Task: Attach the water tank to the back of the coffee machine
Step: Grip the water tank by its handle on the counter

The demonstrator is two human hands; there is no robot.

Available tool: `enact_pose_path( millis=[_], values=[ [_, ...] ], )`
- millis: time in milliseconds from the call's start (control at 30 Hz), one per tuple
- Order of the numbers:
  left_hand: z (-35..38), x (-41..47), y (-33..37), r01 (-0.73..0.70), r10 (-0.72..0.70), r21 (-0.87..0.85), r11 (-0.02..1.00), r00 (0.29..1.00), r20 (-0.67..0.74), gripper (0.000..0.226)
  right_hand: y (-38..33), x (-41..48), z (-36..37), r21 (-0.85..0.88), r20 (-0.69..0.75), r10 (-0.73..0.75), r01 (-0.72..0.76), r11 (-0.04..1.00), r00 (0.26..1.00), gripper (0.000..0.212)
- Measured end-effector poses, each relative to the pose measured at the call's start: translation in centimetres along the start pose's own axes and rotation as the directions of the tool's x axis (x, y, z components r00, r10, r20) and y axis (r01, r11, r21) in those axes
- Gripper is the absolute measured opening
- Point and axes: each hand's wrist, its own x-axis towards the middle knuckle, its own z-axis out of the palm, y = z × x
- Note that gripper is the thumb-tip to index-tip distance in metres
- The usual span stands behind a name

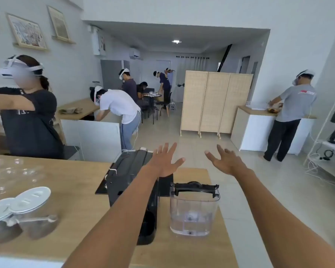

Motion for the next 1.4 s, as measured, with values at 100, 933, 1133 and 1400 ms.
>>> enact_pose_path(
  millis=[100, 933, 1133, 1400],
  values=[
    [2.7, -0.3, 1.3, 0.041, -0.039, -0.051, 0.998, 0.999, 0.037, 0.078, 2.4, -0.2, 2.2, -0.005, 0.038, 0.012, -0.012, 1.000, 0.999, 0.098],
    [13.0, -1.8, 1.0, 0.463, -0.414, -0.552, 0.694, 0.883, 0.220, 0.094, 6.5, -2.1, 12.1, 0.443, 0.190, 0.080, -0.158, 0.883, 0.978, 0.115],
    [13.2, -2.2, 0.4, 0.401, -0.376, -0.623, 0.672, 0.909, 0.180, 0.093, 6.8, -2.6, 12.6, 0.545, 0.180, 0.052, -0.143, 0.826, 0.982, 0.103],
    [14.4, -2.0, -0.4, 0.400, -0.453, -0.641, 0.655, 0.887, 0.090, 0.093, 6.9, -3.3, 13.4, 0.660, 0.108, 0.056, -0.114, 0.743, 0.993, 0.071]
  ],
)
